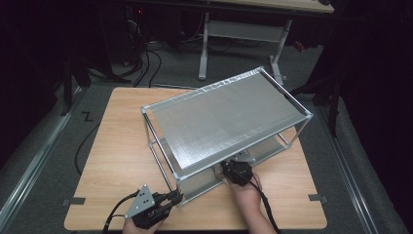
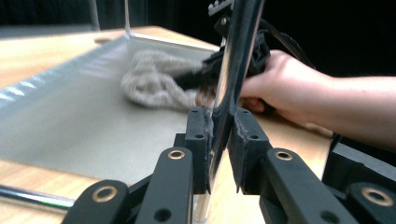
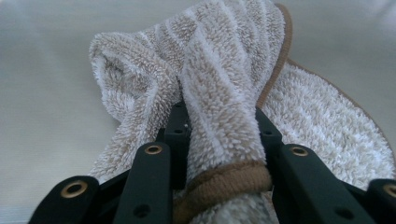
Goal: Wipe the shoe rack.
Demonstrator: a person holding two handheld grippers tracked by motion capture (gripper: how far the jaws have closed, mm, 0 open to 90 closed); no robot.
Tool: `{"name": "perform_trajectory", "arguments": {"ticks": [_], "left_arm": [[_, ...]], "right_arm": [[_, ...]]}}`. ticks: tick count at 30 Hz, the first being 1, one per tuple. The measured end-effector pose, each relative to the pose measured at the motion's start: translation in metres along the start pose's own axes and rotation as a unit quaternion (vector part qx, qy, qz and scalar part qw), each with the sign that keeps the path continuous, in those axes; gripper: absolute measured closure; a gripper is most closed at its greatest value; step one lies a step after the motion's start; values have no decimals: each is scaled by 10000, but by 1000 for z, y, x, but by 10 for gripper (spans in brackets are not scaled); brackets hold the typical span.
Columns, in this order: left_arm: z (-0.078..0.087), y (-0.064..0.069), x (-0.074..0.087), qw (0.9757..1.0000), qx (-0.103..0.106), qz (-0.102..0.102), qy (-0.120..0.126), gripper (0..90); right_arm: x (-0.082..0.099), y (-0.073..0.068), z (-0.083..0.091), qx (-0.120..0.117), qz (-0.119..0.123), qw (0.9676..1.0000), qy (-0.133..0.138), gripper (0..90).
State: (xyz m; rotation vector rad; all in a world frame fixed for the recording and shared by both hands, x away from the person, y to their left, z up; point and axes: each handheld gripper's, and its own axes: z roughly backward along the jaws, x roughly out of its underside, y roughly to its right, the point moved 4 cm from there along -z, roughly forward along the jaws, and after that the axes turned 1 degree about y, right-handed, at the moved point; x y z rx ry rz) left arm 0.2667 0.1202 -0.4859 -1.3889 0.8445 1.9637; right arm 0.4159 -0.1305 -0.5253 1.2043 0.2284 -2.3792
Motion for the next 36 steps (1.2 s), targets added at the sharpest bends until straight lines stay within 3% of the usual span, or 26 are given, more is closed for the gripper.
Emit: {"name": "perform_trajectory", "arguments": {"ticks": [1, 2, 4, 5, 6, 7, 13, 14, 15, 18, 19, 24, 36], "left_arm": [[0, 0, -1, 9999, 25, 73, -74, 769], [0, 0, -1, 9999, 25, 73, -74, 768], [1, 0, -4, 9997, -10, 19, -247, 770], [1, 0, -4, 9997, -10, 19, -247, 770], [1, 0, -4, 9996, 8, 25, -270, 770], [2, 0, -4, 9996, 27, 25, -276, 770], [13, 1, 0, 9997, -8, -124, -219, 777], [14, 1, 1, 9997, -30, -133, -202, 779], [16, 1, 2, 9997, -41, -151, -176, 779], [21, 2, 5, 9999, -51, -119, -111, 779], [23, 1, 6, 9999, -47, -105, -97, 778], [26, 2, 9, 9999, -86, -97, -20, 778], [27, 2, 10, 9999, -106, -69, 8, 776]], "right_arm": [[0, 6, 1, 82, -22, 10000, -39, 676], [1, 8, 0, 48, -195, 9998, -53, 676], [1, 22, 1, 188, 33, 9998, -7, 676], [1, 22, 1, 188, 33, 9998, -7, 676], [3, 31, 3, 248, -154, 9996, -50, 676], [3, 34, 3, 274, -175, 9994, -76, 676], [6, 65, 4, 475, -236, 9986, -44, 676], [7, 68, 4, 462, -368, 9982, -45, 676], [7, 75, 5, 548, -296, 9981, -35, 676], [10, 87, 7, 594, -532, 9968, -38, 676], [11, 94, 8, 685, -436, 9967, -26, 676], [15, 118, 11, 908, -451, 9948, -22, 676], [20, 161, 20, 1324, -770, 9881, -131, 672]]}}
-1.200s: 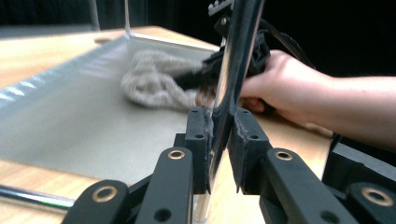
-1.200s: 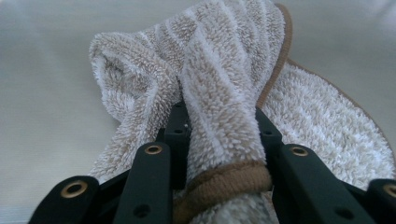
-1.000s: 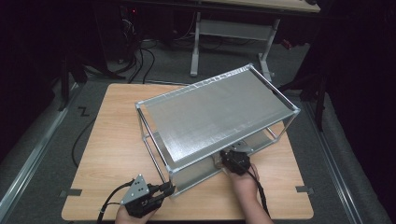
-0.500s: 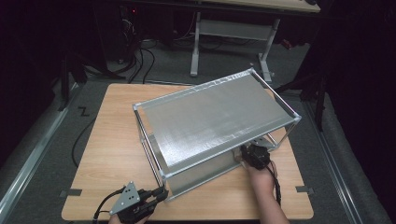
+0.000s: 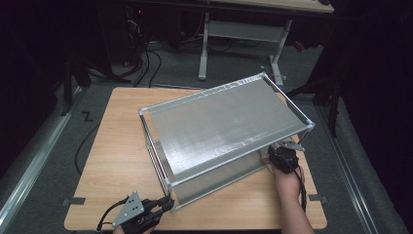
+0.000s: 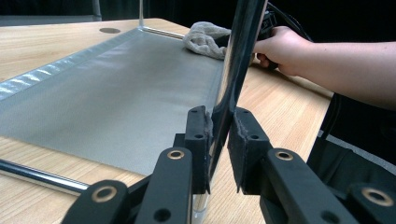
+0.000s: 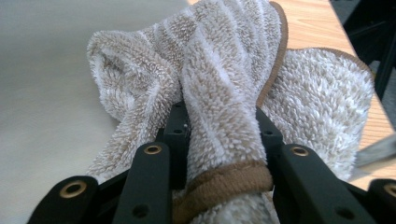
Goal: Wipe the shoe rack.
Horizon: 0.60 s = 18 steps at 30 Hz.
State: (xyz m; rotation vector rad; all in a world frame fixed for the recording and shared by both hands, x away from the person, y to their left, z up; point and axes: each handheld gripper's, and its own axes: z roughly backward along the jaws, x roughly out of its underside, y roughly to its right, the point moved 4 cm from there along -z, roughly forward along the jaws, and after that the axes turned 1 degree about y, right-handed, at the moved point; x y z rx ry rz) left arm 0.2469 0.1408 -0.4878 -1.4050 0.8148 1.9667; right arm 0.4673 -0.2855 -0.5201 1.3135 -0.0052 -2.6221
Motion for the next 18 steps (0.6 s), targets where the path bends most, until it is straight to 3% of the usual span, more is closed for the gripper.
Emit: {"name": "perform_trajectory", "arguments": {"ticks": [11, 13, 15, 18], "left_arm": [[-1, 0, 0, 10000, 21, 57, 29, 773], [-1, 0, 1, 10000, 31, 72, 32, 772], [-1, -1, 1, 10000, 35, 80, 39, 772], [-2, -1, 1, 9999, 43, 98, 54, 770]], "right_arm": [[-1, 1, -1, 46, -12, 10000, -6, 678], [-1, -4, 0, -46, -59, 10000, -22, 678], [-1, -10, 0, -125, 107, 9999, 13, 678], [1, -31, 4, -332, 211, 9992, 12, 677]]}}
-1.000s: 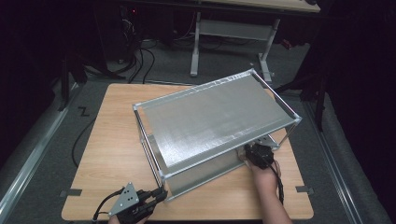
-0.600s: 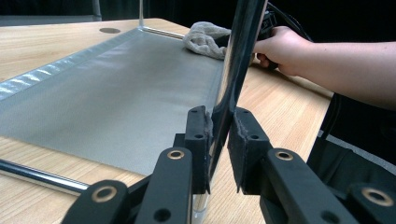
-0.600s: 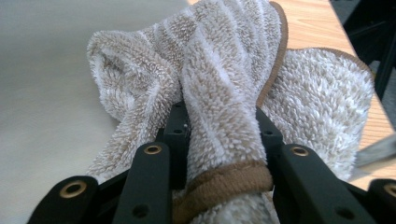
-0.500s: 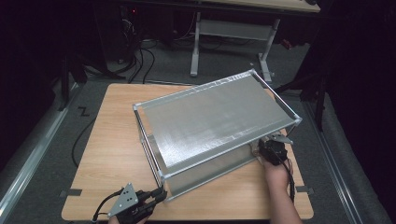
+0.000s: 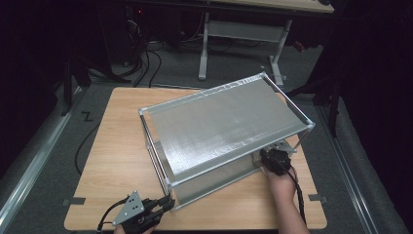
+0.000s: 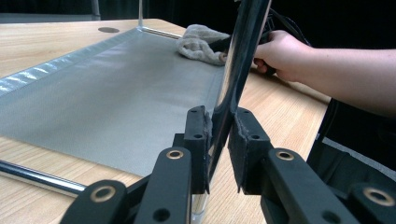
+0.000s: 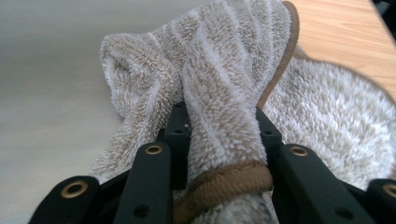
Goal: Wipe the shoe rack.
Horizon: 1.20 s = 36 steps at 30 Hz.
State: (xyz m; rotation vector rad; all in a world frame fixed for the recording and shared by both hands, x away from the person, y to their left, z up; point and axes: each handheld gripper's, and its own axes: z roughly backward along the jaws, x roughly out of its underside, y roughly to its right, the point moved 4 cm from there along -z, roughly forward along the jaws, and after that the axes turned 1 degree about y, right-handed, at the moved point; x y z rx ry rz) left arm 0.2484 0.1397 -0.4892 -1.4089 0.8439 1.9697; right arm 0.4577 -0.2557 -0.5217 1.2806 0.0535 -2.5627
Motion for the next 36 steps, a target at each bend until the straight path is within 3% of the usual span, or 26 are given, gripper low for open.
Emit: {"name": "perform_trajectory", "arguments": {"ticks": [2, 11, 12, 13, 14, 15, 18, 19, 21, 23, 24, 25, 26, 27, 32, 34, 35, 36], "left_arm": [[0, 0, 0, 10000, 3, -1, 4, 770], [-2, 0, 1, 10000, 19, 35, 52, 769], [-2, 0, 1, 10000, 27, 32, 40, 769], [-2, 1, 1, 10000, 33, 32, 37, 769], [-2, 1, 1, 10000, 36, 31, 38, 769], [-3, 1, 1, 10000, 40, 28, 38, 770], [-3, 1, 1, 10000, 46, 10, 34, 770], [-3, 1, 1, 10000, 45, 12, 34, 770], [-4, 1, 1, 10000, 53, 20, 37, 770], [-4, 1, 1, 10000, 61, 13, 37, 769], [-4, 1, 1, 10000, 65, 16, 39, 770], [-4, 1, 1, 10000, 65, 16, 39, 770], [-4, 1, 1, 10000, 65, 16, 40, 770], [-5, 1, 1, 10000, 64, 14, 39, 770], [-5, 2, 2, 10000, 59, 30, 48, 769], [-6, 2, 2, 10000, 60, 31, 52, 768], [-6, 2, 2, 10000, 60, 38, 52, 768], [-6, 2, 2, 10000, 61, 44, 49, 768]], "right_arm": [[0, -4, 0, -39, 87, 9999, 40, 677], [5, -60, 13, -475, 371, 9982, 38, 676], [7, -72, 16, -523, 432, 9977, 39, 676], [7, -75, 17, -500, 541, 9973, 66, 676], [7, -75, 17, -500, 541, 9973, 66, 676], [8, -82, 19, -621, 469, 9970, 38, 676], [9, -101, 24, -738, 559, 9957, 12, 676], [11, -113, 27, -837, 614, 9946, 7, 676], [11, -119, 28, -891, 616, 9941, 1, 675], [12, -133, 32, -1003, 851, 9913, 68, 675], [13, -148, 35, -1144, 850, 9898, 56, 675], [13, -148, 35, -1144, 850, 9898, 56, 675], [15, -161, 38, -1307, 827, 9879, 78, 674], [15, -161, 38, -1307, 827, 9879, 78, 674], [19, -197, 46, -1644, 1002, 9811, 188, 673], [20, -213, 49, -1762, 1207, 9767, 207, 673], [20, -213, 49, -1762, 1207, 9767, 207, 673], [21, -216, 50, -1765, 1458, 9732, 200, 673]]}}
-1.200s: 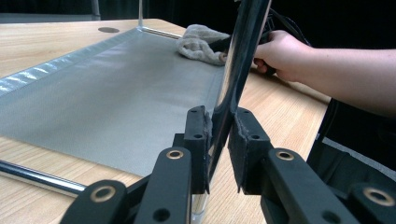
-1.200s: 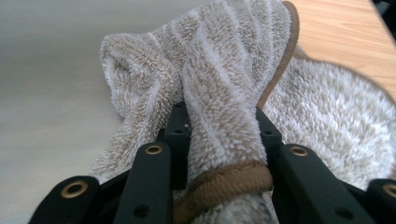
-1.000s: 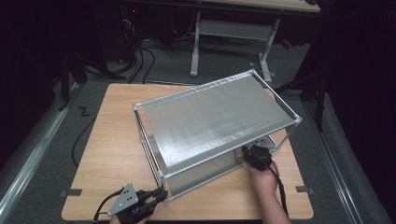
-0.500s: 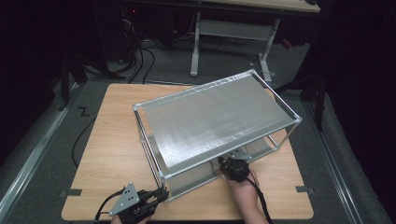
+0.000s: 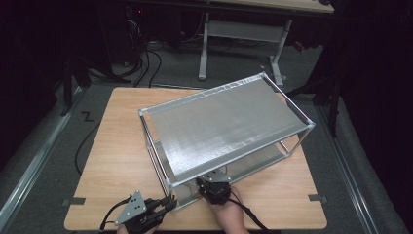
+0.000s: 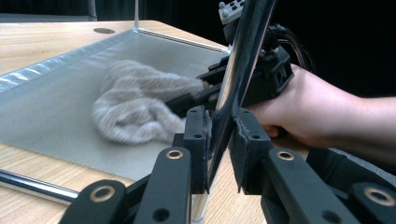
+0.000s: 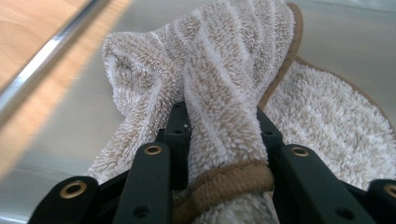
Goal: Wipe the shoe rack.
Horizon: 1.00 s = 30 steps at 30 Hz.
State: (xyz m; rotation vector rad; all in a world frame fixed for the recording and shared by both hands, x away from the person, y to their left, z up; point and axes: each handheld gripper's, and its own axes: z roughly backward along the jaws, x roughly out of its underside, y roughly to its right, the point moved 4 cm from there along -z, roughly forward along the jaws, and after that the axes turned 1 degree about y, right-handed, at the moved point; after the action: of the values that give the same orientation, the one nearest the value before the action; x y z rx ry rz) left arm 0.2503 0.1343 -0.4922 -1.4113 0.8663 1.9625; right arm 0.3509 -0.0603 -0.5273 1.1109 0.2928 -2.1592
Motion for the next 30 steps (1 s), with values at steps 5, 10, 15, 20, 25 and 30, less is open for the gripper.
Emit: {"name": "perform_trajectory", "arguments": {"ticks": [5, 10, 15, 20, 25, 30], "left_arm": [[-1, 0, 0, 10000, -4, 15, -1, 767], [-1, 0, 0, 10000, -22, -43, 3, 770], [-1, 0, 1, 10000, 3, -8, 11, 769], [-1, 1, 1, 10000, -17, -44, 3, 770], [0, 1, 2, 10000, -3, 7, 2, 768], [0, 1, 2, 10000, -3, 24, -3, 767]], "right_arm": [[-6, -21, -4, -141, -8, 9999, -44, 670], [-11, -43, -8, -320, 90, 9994, -24, 669], [-11, -42, -8, -392, 23, 9992, 21, 667], [-11, -38, -9, -333, 42, 9994, 17, 663], [-6, -8, -8, -57, 16, 10000, -9, 663], [1, 34, -4, 204, -491, 9986, 31, 664]]}}
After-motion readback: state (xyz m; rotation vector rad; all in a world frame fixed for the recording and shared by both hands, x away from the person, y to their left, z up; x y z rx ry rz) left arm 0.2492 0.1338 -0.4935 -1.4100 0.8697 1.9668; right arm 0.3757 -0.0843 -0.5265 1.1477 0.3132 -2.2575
